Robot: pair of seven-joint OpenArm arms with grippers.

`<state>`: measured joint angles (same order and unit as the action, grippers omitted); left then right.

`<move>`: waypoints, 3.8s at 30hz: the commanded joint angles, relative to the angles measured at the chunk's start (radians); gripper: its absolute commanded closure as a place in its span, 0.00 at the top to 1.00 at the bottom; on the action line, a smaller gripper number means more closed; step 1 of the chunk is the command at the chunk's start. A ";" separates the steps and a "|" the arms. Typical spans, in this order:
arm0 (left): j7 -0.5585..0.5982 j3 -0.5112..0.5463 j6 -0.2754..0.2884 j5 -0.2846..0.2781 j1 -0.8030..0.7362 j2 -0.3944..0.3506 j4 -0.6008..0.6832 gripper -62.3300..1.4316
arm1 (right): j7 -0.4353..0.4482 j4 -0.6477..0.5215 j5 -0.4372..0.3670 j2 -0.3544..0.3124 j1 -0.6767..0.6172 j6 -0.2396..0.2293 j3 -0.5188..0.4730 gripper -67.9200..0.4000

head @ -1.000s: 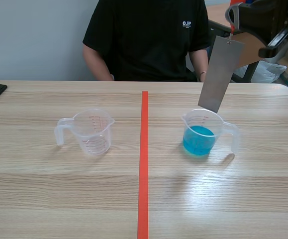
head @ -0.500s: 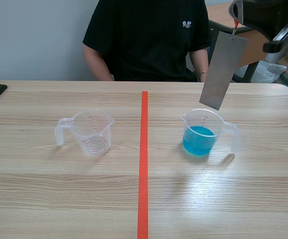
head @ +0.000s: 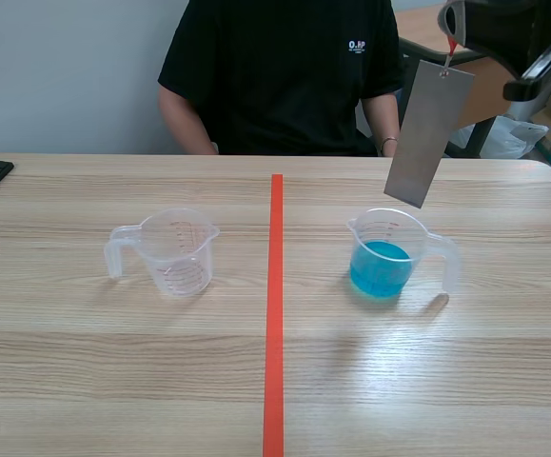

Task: Do the redox reaction experiment.
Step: 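Raise the plate and point at it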

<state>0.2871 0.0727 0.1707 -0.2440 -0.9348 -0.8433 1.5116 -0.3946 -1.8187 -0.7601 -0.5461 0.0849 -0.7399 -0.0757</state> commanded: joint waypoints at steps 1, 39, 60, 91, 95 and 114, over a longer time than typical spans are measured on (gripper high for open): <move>0.013 -0.032 0.013 -0.003 0.058 -0.019 0.024 0.10 | 0.011 -0.015 -0.012 -0.016 0.015 -0.006 -0.009 0.03; -0.186 -0.811 0.053 0.233 1.311 0.547 -0.332 0.10 | 0.011 -0.015 -0.011 -0.016 0.015 -0.006 -0.009 0.03; -0.119 -0.847 -0.002 0.352 1.438 0.795 -0.602 0.10 | 0.011 -0.015 -0.011 -0.015 0.015 -0.006 -0.009 0.03; -0.111 -0.847 -0.052 0.394 1.450 0.827 -0.652 0.10 | 0.011 -0.015 -0.011 -0.015 0.015 -0.006 -0.009 0.03; -0.111 -0.847 -0.052 0.393 1.450 0.826 -0.652 0.10 | 0.011 -0.015 -0.011 -0.015 0.015 -0.006 -0.009 0.03; -0.120 -0.846 -0.053 0.353 1.392 0.716 -0.541 0.10 | 0.011 -0.015 -0.011 -0.016 0.015 -0.006 -0.009 0.03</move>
<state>0.1604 -0.7769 0.1238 0.1184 0.4637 -0.1070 0.9218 -0.3950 -1.8187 -0.7597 -0.5457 0.0849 -0.7399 -0.0757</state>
